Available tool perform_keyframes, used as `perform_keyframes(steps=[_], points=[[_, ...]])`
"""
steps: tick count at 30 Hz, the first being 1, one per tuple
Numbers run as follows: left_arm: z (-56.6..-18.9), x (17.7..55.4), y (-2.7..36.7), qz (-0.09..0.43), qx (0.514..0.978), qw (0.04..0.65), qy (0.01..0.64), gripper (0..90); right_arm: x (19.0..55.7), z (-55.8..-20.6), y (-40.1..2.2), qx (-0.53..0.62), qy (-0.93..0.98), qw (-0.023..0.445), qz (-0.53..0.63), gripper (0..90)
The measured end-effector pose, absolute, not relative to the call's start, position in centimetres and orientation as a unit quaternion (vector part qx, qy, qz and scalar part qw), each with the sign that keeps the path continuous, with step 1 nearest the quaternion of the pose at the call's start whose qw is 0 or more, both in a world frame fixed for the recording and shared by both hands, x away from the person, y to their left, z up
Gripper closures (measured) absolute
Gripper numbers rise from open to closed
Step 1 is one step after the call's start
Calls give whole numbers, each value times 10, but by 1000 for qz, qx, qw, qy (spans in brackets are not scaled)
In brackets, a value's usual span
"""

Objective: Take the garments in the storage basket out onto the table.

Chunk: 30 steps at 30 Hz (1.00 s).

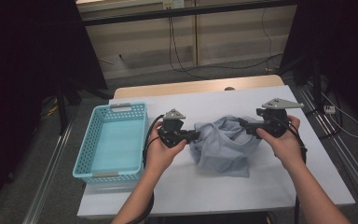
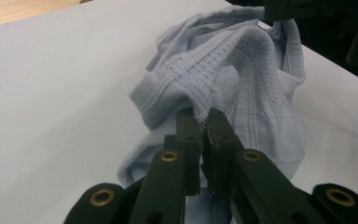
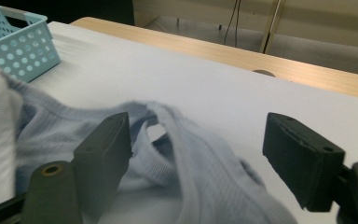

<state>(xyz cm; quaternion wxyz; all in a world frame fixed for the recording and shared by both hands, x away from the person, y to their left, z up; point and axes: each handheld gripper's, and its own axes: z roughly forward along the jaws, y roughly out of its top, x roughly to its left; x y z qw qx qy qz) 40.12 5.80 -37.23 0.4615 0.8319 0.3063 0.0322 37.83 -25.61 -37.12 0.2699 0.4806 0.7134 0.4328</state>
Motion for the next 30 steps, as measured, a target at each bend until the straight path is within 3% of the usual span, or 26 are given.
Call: perform_keyframes(steps=[6,8,10,30], points=[[-372,404,58,31,832,462,306,859,401,-378,-255,489,724,250,418,460],[-371,404,59,30,832,462,307,859,404,-382,-255,487,730,248,411,752],[-370,405,61,30,831,464,307,859,404,-383,-256,488,726,252,414,885],[-340,425,75,39,818,474,323,861,381,-346,-278,491,686,304,443,900]])
